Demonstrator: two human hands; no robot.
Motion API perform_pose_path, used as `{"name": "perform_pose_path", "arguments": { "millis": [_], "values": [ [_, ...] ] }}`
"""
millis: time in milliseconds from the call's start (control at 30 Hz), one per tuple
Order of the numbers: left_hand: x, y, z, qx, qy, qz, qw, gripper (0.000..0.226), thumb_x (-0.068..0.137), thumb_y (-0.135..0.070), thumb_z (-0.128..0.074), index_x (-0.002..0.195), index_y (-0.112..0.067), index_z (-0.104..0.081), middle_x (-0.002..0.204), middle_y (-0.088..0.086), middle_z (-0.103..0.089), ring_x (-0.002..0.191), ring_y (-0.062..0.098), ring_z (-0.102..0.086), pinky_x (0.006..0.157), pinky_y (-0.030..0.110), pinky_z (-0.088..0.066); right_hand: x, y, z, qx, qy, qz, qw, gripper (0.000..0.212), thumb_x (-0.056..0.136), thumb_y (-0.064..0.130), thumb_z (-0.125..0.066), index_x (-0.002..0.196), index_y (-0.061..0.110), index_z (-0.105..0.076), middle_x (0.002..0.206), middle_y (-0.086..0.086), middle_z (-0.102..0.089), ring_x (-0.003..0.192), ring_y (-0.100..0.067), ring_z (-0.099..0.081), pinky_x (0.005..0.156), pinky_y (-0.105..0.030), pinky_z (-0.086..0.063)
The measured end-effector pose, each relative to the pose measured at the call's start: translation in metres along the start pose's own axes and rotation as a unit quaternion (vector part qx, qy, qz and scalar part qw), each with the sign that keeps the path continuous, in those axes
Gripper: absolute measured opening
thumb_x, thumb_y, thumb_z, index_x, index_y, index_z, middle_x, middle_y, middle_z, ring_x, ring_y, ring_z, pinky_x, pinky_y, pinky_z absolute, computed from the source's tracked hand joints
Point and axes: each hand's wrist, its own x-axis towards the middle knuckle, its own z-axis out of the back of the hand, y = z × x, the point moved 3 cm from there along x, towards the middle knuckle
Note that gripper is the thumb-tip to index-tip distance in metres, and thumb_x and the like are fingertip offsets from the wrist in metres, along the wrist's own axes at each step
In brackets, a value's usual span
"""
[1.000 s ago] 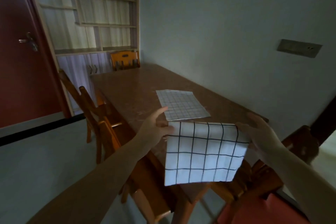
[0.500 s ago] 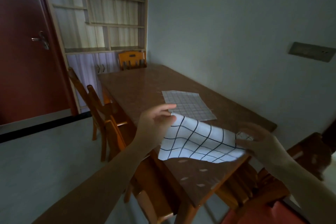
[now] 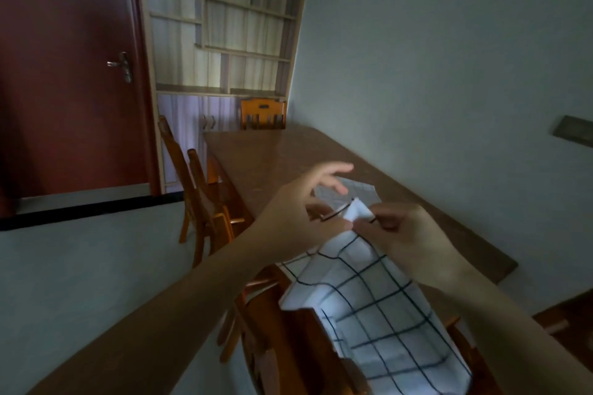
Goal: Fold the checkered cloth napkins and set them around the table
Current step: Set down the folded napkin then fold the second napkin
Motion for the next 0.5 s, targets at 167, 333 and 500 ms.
{"name": "perform_pose_path", "arguments": {
  "millis": [167,333,500],
  "values": [
    [-0.009,0.014,0.021,0.088,0.108,0.055,0.989,0.029,0.078,-0.028,-0.079,0.103,-0.032,-0.065,0.093,-0.025,-0.063,0.089,-0.007,-0.06,0.076,0.013,-0.044,-0.005,-0.013,0.019,0.142,-0.041,-0.018,0.989,0.052,0.082,0.041,-0.069,0.078,-0.009,-0.058,0.065,-0.034,-0.046,0.063,-0.022,-0.043,0.06,-0.037,-0.034],
    [-0.018,0.011,0.012,0.039,0.008,0.079,0.996,0.007,0.082,-0.017,-0.075,0.086,-0.021,-0.073,0.079,-0.012,-0.07,0.076,-0.001,-0.065,0.071,0.011,-0.048,-0.013,-0.029,0.026,0.168,-0.072,-0.042,0.982,0.032,0.086,0.031,-0.063,0.075,0.001,-0.062,0.068,-0.027,-0.053,0.057,-0.035,-0.046,0.057,-0.041,-0.039],
    [-0.028,0.004,-0.016,0.004,-0.029,0.161,0.986,0.009,0.084,-0.008,-0.071,0.092,-0.006,-0.076,0.058,-0.015,-0.064,0.052,-0.005,-0.054,0.053,0.01,-0.042,-0.031,-0.043,0.018,-0.02,-0.107,0.021,0.994,0.06,0.068,0.042,-0.072,0.122,0.037,-0.045,0.118,0.021,-0.053,0.109,-0.008,-0.056,0.087,-0.038,-0.053]
  ]
}}
